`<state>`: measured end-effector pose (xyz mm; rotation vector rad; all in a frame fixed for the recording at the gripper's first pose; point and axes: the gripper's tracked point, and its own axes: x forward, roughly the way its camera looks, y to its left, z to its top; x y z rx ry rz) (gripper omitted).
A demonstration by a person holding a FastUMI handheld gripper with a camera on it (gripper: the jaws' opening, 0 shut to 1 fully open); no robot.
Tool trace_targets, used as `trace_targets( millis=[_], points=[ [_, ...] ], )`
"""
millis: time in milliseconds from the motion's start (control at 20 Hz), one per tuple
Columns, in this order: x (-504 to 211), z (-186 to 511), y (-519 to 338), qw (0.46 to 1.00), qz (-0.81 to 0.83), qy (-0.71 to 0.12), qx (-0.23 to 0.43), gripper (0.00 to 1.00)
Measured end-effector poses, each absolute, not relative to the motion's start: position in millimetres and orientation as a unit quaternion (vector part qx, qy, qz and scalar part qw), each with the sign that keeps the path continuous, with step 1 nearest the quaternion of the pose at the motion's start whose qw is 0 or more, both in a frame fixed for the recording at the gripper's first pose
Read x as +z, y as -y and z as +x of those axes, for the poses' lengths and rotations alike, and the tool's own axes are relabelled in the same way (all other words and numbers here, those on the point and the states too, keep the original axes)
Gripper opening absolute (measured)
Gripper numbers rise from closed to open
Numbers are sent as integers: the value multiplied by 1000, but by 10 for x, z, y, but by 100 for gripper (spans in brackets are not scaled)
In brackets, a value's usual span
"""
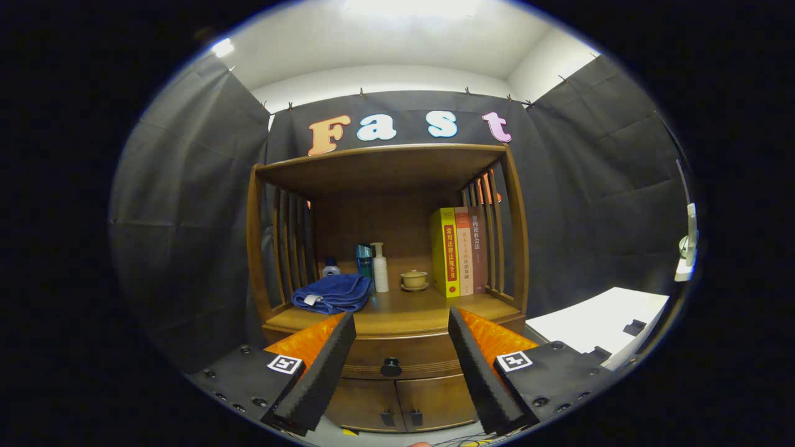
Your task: Pull open the drawer, take out the items inside it, and place them on the countertop above the cabinet.
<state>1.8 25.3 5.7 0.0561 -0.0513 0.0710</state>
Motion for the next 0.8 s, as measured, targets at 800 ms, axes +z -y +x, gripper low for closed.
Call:
trace_targets(
  millis=[800],
  points=[
    [-1299,1290,-397,999,-29,22,19,98]
  ],
)
